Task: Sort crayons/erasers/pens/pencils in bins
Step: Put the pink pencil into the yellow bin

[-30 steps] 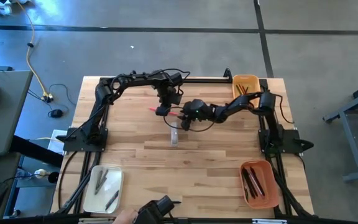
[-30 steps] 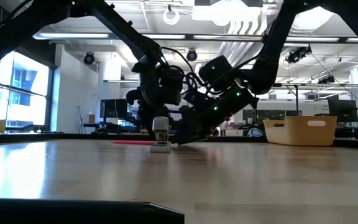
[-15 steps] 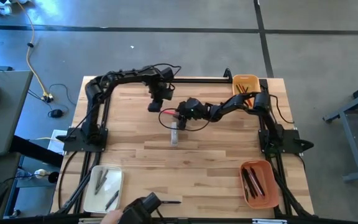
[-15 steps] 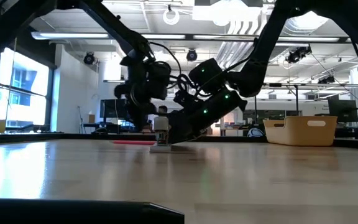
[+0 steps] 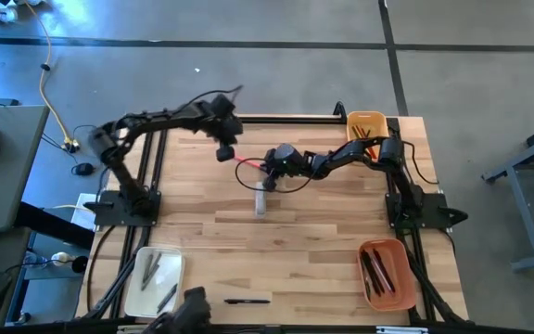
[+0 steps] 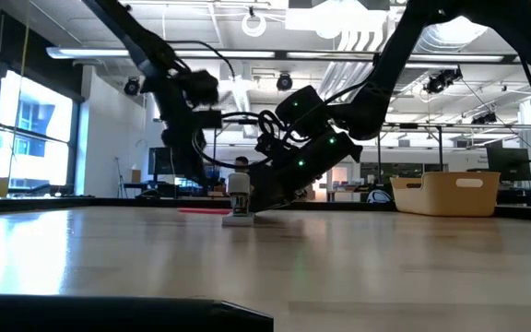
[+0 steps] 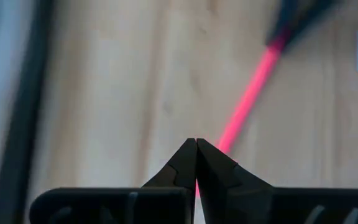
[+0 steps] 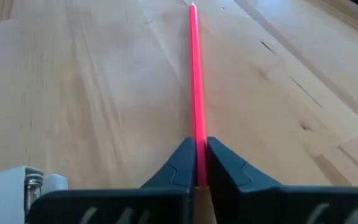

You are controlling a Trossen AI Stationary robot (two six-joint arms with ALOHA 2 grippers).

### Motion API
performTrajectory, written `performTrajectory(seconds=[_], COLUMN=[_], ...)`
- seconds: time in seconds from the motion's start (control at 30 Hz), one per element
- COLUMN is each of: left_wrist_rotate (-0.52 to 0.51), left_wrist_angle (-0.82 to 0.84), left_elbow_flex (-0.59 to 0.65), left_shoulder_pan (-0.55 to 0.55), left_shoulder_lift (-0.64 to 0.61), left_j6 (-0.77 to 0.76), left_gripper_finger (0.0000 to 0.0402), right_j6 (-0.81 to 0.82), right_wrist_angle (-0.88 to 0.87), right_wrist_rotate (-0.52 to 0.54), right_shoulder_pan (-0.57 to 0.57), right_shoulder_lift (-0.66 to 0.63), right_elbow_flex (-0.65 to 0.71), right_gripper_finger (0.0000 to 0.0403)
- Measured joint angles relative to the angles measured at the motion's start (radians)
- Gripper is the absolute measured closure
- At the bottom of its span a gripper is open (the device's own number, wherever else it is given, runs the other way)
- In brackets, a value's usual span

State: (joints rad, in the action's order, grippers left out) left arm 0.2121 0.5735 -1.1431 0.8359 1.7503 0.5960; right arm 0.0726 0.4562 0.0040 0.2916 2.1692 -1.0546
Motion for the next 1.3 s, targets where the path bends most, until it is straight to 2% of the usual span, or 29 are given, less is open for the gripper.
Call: performTrajectory(seconds=[0.2, 0.4, 0.5, 0.63, 0.77, 1.0, 1.13, 1.3], left_wrist_rotate=[-0.014, -0.015, -0.019, -0.087, -0.146, -0.199, -0.202, -0.201], left_wrist_angle=[-0.418, -0.947, -1.191, -1.437, -1.542, -1.567, -1.567, -1.567], left_elbow_flex=[0.258, 0.581, 0.728, 0.886, 0.984, 1.054, 1.058, 1.058], left_shoulder_pan=[-0.001, -0.044, -0.074, -0.115, -0.143, -0.158, -0.158, -0.158], left_shoulder_lift=[-0.23, -0.449, -0.526, -0.589, -0.621, -0.627, -0.627, -0.627], left_j6=[-0.226, -0.499, -0.621, -0.703, -0.725, -0.717, -0.717, -0.709], left_gripper_finger=[0.0401, 0.0401, 0.0401, 0.0401, 0.0401, 0.0401, 0.0401, 0.0401], right_j6=[0.062, 0.116, 0.143, 0.175, 0.203, 0.28, 0.341, 0.43], right_wrist_angle=[-0.019, -0.101, -0.165, -0.235, -0.295, -0.432, -0.584, -0.903], right_wrist_rotate=[-0.005, 0.01, 0.043, 0.083, 0.142, 0.251, 0.341, 0.466], right_shoulder_pan=[-0.001, -0.013, -0.021, -0.035, -0.048, -0.06, -0.059, -0.056], right_shoulder_lift=[-0.023, -0.083, -0.12, -0.174, -0.231, -0.368, -0.489, -0.671], right_elbow_flex=[0.003, 0.009, 0.011, 0.012, 0.011, 0.01, 0.009, 0.008], right_gripper_finger=[0.0387, 0.0393, 0.0393, 0.0392, 0.0392, 0.0391, 0.0391, 0.0391])
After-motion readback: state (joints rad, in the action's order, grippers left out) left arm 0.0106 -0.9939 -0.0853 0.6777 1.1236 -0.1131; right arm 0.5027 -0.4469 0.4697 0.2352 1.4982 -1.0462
